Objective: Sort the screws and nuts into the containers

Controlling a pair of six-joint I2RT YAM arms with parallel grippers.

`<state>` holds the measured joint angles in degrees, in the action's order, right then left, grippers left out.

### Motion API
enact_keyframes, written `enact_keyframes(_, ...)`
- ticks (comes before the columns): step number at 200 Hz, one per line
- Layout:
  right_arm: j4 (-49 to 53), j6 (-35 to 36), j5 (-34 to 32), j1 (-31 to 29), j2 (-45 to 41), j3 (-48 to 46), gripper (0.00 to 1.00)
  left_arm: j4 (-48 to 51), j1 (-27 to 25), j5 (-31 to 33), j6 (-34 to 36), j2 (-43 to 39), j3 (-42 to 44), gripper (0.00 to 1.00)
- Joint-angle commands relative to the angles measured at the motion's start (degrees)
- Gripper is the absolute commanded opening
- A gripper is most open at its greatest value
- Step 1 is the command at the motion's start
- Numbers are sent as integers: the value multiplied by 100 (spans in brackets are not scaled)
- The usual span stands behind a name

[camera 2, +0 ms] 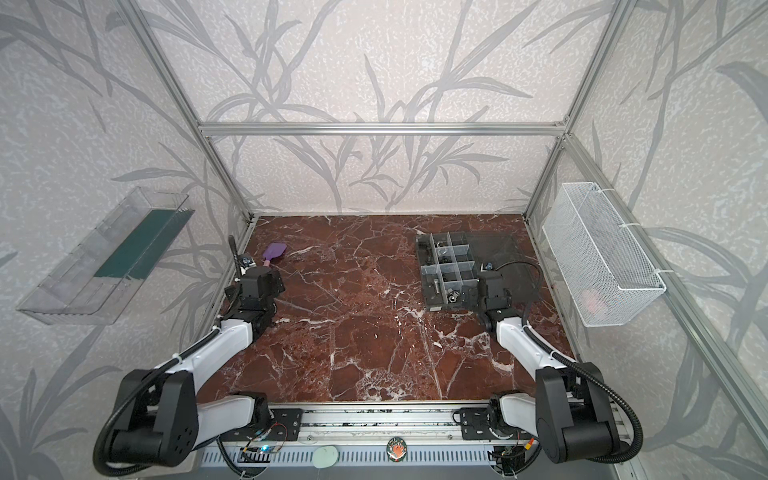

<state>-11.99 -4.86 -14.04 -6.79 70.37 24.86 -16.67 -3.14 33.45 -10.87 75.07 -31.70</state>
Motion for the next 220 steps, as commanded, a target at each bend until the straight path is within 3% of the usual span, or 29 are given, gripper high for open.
enact_keyframes(1, -3246, 737, 399, 28, 26, -961, 99, -1275, 41, 117, 56, 506, 244, 99)
enact_keyframes(15, -4815, 851, 336, 28, 506, -1366, 99, -1706, 127, -123, 122, 753, 392, 99)
enact_keyframes(30, -5468, 654, 289, 28, 1040, -1380, 99, -1664, 188, -499, 238, 829, 299, 99)
enact_keyframes(48, -6114, 816, 631, 20, 1948, -1255, 99, -3232, 295, -1103, 502, 1132, 853, 99)
enact_keyframes(60, -6830, 881, 646, 11, 2471, -1319, 99, -3562, 281, -1647, 660, 1286, 1066, 99)
enact_keyframes(71, -6298, 717, 391, 19, 2148, -1339, 99, -4426, 316, -1739, 721, 1553, 1270, 99)
enact_keyframes(82, -5855, 528, 10, 27, 2068, -1143, 99, -3675, 317, -1698, 622, 1400, 1044, 99)
enact_keyframes(95, -5724, 659, 122, 13, 2197, -945, 99, -3299, 314, -1709, 609, 1283, 940, 99)
enact_keyframes(116, -4929, 807, 524, 2, 2111, -582, 99, -4119, 313, -1706, 760, 1548, 1118, 99)
enact_keyframes(128, -4356, 846, 644, -7, 1993, -365, 99, -3721, 302, -1699, 675, 1423, 1039, 99)
enact_keyframes(152, -5348, 901, 624, -21, 2152, -751, 99, -3990, 299, -1702, 748, 1513, 1088, 99)
enact_keyframes(180, -4884, 874, 579, -38, 2069, -585, 99, -3964, 287, -1685, 746, 1497, 1089, 99)
enact_keyframes(220, -5102, 928, 734, -33, 2093, -675, 99, -3959, 282, -1684, 745, 1511, 1089, 99)
